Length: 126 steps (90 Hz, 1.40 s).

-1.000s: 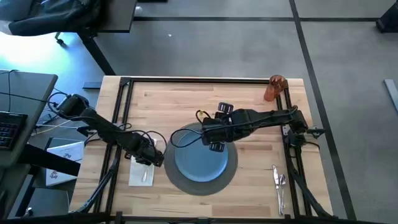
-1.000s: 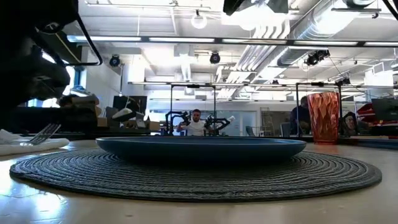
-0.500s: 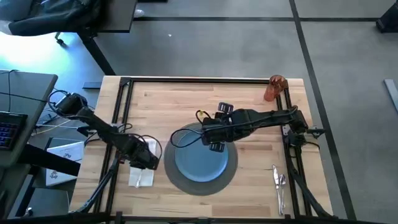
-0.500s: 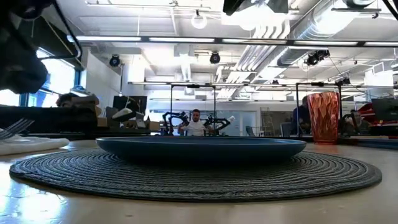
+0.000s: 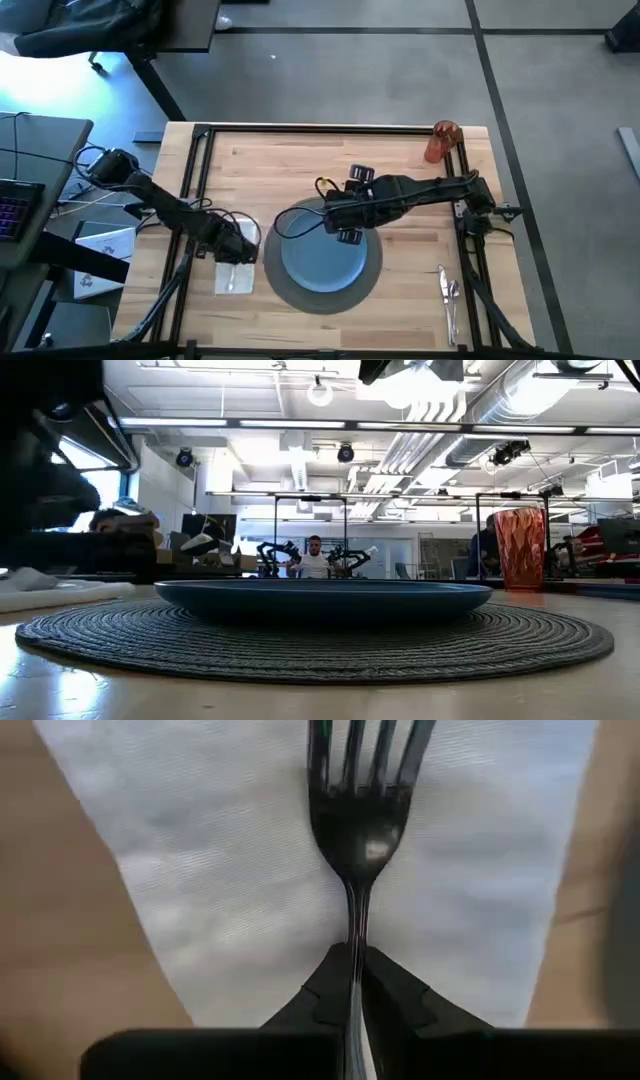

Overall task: Set table place
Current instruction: Put the silver fork on the white table napkin, then put the silver table knife on the table mat to the right side of the blue plate

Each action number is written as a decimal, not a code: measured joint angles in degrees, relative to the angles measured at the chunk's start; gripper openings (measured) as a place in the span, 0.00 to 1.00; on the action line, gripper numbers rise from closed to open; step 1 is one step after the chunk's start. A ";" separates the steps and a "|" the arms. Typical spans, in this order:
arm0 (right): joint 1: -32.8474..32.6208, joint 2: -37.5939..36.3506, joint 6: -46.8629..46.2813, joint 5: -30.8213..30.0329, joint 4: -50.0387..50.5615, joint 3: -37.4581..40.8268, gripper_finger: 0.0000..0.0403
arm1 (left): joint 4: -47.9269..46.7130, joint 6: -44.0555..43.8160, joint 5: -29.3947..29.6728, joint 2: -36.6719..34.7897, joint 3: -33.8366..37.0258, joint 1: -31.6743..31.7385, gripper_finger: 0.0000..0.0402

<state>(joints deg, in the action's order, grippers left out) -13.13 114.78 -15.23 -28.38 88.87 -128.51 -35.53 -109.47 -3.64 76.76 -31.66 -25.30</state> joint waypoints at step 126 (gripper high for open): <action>-2.48 -25.77 -22.96 10.46 0.63 20.30 0.43 | 10.63 15.99 5.85 3.45 -11.36 4.72 0.38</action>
<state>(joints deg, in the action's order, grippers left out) -15.61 89.01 -38.20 -17.92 89.51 -108.21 -24.91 -93.49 2.21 80.21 -43.02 -20.58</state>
